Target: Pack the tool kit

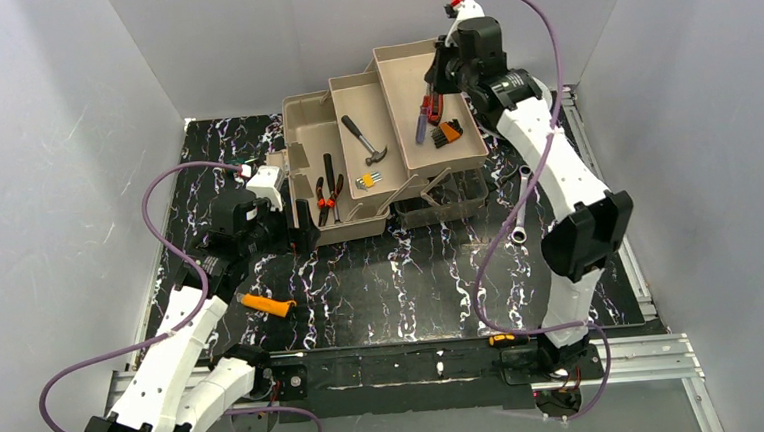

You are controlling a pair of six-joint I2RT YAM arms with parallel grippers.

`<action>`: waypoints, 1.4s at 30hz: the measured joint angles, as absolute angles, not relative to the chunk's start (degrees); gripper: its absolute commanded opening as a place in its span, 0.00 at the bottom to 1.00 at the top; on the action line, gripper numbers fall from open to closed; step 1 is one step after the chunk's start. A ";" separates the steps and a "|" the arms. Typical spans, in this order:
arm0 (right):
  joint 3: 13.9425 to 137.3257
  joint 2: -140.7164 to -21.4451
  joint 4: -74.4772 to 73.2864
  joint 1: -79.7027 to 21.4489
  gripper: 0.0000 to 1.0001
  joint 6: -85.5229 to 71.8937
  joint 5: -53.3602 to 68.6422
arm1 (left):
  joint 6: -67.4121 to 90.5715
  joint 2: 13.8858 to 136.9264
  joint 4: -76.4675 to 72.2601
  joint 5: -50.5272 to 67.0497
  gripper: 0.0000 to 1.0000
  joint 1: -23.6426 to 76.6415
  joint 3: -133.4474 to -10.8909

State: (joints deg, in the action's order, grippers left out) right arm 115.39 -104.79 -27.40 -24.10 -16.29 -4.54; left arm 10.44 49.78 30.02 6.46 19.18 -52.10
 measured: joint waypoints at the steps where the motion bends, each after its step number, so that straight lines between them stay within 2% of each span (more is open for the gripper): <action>1: 117.97 -106.87 -27.62 -24.14 0.01 -16.23 -4.38 | 10.41 49.78 30.02 6.48 1.00 19.18 -52.10; 3: 121.45 -109.69 -28.21 -24.21 0.01 -16.12 -3.97 | 10.28 49.80 30.04 6.46 1.00 19.18 -52.10; 4: 122.98 -110.85 -28.51 -24.32 0.07 -16.10 -3.77 | 10.24 49.82 30.02 6.44 0.99 19.18 -52.10; 5: 124.42 -111.98 -28.77 -24.43 0.18 -16.08 -3.55 | 10.22 49.84 30.02 6.44 1.00 19.18 -52.10; 7: 126.15 -113.16 -28.99 -24.47 0.51 -16.01 -3.16 | 10.09 49.98 30.04 6.42 1.00 19.18 -52.10; 8: 126.43 -113.38 -29.02 -24.47 0.62 -16.19 -3.11 | 10.07 50.02 30.04 6.39 0.99 19.18 -52.10; 10: 126.67 -113.40 -28.93 -24.49 0.71 -16.03 -2.98 | 10.00 50.17 30.04 6.37 1.00 19.18 -52.10; 16: 126.30 -112.51 -28.42 -24.49 0.72 -15.14 -3.05 | 9.52 50.22 30.00 6.68 0.99 19.18 -52.10; 21: 117.40 -104.81 -26.13 -24.51 0.72 -14.72 -3.73 | 9.13 50.26 29.95 7.81 0.99 19.18 -52.10; 25: 101.89 -88.33 -22.61 -24.51 0.70 -13.47 -6.46 | 8.95 50.26 29.80 8.64 0.99 19.18 -52.10; 33: 80.55 -68.07 -18.04 -24.38 0.70 -12.03 -14.61 | 8.99 49.93 29.76 8.84 0.99 19.07 -52.10; 38: 74.81 -67.88 -21.78 -22.11 0.69 -13.65 -20.71 | 9.17 49.87 29.78 8.60 1.00 19.07 -52.10; 42: 73.36 -71.40 -27.00 -15.53 0.70 -17.80 -22.65 | 9.37 49.82 29.80 8.60 0.99 18.92 -52.10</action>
